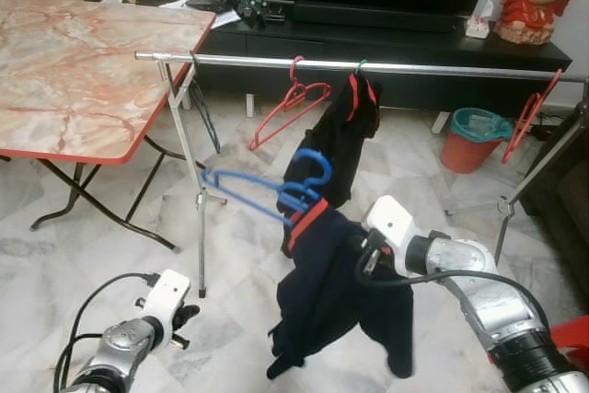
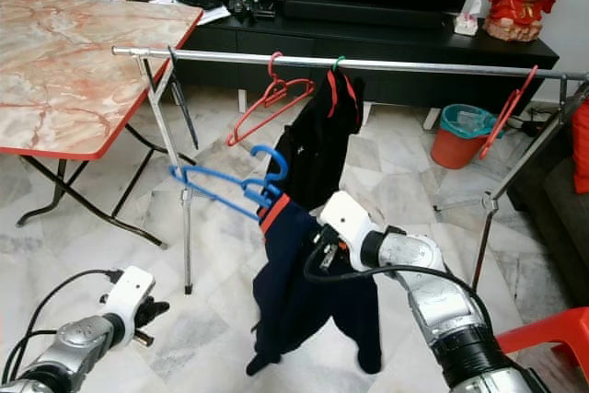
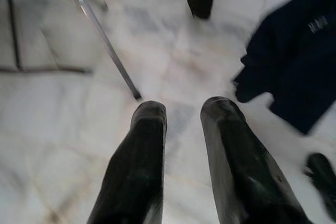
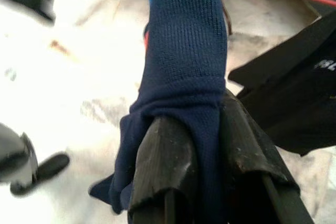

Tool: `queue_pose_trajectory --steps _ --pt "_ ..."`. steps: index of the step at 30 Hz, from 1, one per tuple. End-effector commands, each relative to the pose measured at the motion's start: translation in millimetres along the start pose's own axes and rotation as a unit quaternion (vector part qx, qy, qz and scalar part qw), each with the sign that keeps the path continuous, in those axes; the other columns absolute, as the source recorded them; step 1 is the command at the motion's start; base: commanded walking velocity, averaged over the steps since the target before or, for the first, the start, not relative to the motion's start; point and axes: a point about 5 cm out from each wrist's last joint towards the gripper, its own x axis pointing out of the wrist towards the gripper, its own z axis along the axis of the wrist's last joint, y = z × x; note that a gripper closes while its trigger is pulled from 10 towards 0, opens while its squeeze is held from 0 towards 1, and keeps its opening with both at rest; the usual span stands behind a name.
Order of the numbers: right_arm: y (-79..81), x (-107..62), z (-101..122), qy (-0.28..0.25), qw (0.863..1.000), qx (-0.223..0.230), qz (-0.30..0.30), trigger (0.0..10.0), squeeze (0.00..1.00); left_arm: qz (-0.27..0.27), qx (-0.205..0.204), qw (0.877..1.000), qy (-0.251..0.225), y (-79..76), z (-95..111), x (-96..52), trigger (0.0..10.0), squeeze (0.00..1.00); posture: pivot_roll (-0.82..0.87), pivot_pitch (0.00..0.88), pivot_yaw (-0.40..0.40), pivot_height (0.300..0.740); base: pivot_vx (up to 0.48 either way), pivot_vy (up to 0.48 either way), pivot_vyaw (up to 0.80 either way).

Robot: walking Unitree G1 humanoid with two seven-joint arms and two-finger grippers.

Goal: Hang hanger

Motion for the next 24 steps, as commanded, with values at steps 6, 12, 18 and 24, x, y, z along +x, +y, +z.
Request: queue_pose_trajectory --steps 6,12,18,24 --pt "-10.1 -14.7 -10.4 0.052 0.997 -0.038 0.032 10.0 0.00 -0.089 0.038 0.992 -0.077 9.9 24.4 -13.9 10.0 1.00 -0.06 0.000 -0.068 0.740 0.000 0.000 0.00" --pt "-16.8 -21.0 -20.5 0.090 0.994 -0.052 0.046 10.0 0.00 -0.214 0.019 0.970 -0.110 4.9 48.6 -39.6 10.0 1.00 -0.05 0.000 -0.073 0.740 0.000 0.000 0.00" --pt "-10.9 -13.0 -16.7 0.087 0.991 -0.066 0.082 10.0 0.00 -0.306 -0.008 0.934 -0.183 -19.4 92.6 -49.1 10.0 1.00 -0.05 0.000 -0.073 0.740 0.000 0.000 0.00" --pt "-5.5 -10.5 -9.3 0.075 0.988 -0.081 0.109 10.0 0.00 -0.337 -0.002 0.909 -0.246 -44.2 134.2 -46.2 10.0 0.00 -0.05 0.000 -0.073 0.740 0.000 0.000 0.00"
